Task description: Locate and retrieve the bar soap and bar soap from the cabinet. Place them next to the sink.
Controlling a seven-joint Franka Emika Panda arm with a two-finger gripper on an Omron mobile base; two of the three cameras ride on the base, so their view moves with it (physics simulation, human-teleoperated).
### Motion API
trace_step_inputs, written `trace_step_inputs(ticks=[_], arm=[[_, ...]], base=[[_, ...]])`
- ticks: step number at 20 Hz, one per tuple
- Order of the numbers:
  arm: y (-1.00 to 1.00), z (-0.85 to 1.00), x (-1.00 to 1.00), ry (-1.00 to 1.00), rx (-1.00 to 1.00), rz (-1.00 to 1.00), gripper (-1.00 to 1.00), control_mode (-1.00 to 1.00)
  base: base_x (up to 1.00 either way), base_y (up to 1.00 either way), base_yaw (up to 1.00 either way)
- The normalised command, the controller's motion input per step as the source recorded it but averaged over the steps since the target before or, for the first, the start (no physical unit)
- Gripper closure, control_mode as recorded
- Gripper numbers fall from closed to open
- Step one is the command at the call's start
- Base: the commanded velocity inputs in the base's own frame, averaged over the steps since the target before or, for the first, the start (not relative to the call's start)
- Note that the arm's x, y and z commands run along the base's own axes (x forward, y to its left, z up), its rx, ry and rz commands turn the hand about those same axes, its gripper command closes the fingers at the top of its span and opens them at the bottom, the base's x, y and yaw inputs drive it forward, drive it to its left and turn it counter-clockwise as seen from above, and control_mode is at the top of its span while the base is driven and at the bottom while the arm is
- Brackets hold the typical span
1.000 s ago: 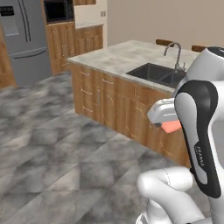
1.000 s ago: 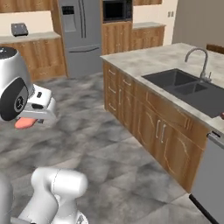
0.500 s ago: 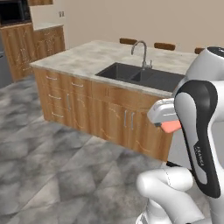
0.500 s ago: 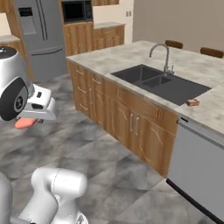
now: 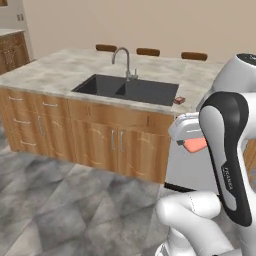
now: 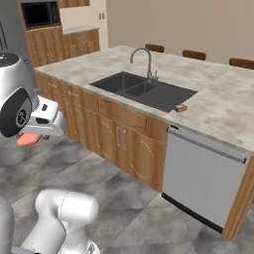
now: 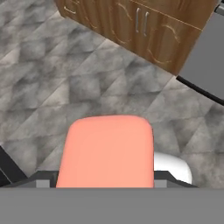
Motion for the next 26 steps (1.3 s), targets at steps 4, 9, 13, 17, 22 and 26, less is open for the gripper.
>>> trace_step_inputs(ticks=[4, 9, 13, 17, 22, 26], arm=[[0.00, 0.00, 0.00, 0.00, 0.00, 0.00, 1.00, 1.00], [0.00, 0.00, 0.00, 0.00, 0.00, 0.00, 1.00, 1.00], [0.00, 0.00, 0.00, 0.00, 0.00, 0.00, 1.00, 1.00], [0.00, 0.00, 0.00, 0.00, 0.00, 0.00, 1.00, 1.00], [0.00, 0.00, 0.00, 0.00, 0.00, 0.00, 1.00, 1.00], [0.00, 0.00, 0.00, 0.00, 0.00, 0.00, 1.00, 1.00]], base=[[0.39, -0.18, -0.29], [0.61, 0.00, -0.18], [0.31, -0.04, -0.31], [0.03, -0.03, -0.44], [0.31, 0.22, -0.41], [0.12, 0.27, -0.07]])
